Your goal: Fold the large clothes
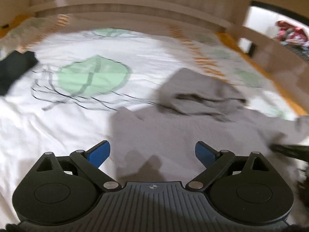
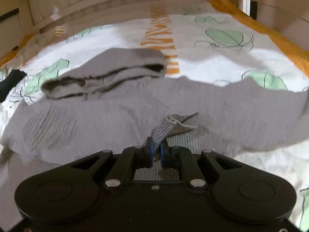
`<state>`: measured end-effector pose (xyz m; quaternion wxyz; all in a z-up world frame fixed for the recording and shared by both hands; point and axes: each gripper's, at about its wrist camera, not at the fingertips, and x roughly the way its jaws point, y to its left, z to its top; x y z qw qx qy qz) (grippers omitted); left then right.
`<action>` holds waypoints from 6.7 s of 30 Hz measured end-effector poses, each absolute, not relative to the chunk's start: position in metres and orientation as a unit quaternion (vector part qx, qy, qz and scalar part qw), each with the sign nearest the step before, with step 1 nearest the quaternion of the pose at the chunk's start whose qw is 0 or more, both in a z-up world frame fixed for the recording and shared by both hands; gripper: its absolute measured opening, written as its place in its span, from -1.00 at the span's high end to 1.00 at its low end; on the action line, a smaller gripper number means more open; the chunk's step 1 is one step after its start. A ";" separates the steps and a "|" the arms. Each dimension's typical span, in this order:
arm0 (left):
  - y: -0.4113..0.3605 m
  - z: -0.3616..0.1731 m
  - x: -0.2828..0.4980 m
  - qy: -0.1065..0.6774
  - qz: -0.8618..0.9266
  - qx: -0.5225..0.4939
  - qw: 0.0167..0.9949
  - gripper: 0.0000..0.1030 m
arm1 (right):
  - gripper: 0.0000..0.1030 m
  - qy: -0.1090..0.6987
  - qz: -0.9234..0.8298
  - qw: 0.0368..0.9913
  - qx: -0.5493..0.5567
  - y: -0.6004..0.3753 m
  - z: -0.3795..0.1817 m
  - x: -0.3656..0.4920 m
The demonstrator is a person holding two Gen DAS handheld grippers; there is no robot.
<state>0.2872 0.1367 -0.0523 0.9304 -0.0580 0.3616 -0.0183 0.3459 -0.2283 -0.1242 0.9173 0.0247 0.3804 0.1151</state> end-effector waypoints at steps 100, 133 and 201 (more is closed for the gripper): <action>0.041 -0.124 0.310 0.380 0.023 0.001 0.925 -1.00 | 0.68 0.279 -0.183 0.890 0.311 -0.608 -0.126 0.397; 0.049 -0.121 0.306 0.376 0.008 -0.019 0.926 -1.00 | 0.72 0.294 0.294 0.909 0.038 -0.157 -0.034 0.354; 0.162 -0.083 0.316 0.414 -0.101 -0.176 0.887 0.79 | -0.11 0.374 0.107 0.916 0.093 -0.297 -0.130 0.392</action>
